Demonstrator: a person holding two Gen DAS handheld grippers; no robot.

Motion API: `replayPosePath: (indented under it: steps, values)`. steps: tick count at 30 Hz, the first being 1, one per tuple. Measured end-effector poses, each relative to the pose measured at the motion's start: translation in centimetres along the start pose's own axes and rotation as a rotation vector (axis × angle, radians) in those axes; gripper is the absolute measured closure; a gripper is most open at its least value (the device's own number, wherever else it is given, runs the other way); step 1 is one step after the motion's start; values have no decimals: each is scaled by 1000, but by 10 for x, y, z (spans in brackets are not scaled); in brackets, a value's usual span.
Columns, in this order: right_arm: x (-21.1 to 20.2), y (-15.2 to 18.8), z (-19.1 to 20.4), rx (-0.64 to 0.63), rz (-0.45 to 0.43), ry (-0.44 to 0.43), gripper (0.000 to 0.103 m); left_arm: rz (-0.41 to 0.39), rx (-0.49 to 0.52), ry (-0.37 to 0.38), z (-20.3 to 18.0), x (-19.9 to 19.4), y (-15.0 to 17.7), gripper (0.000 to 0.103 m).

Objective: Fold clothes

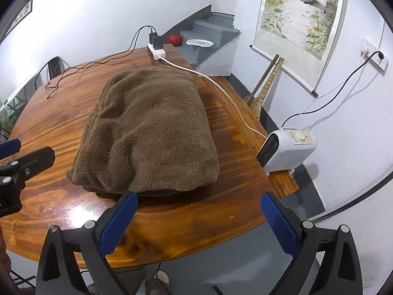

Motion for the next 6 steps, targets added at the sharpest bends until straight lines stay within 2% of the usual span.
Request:
replayPosePath:
  steps: [6]
  values:
    - [-4,2,-2,-9,-8,9,1,5,19,31,-8,-1,3,0]
Point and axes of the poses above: each gripper's, at about its wrist camera, not at the fingertips, and x roughly the way its jaws point, z to its left, y to its underside, the point moved 2 cm from there along x, roughly the way its jaws point, and after that the axes turned 15 degrees about x, right-handed, at the moved point
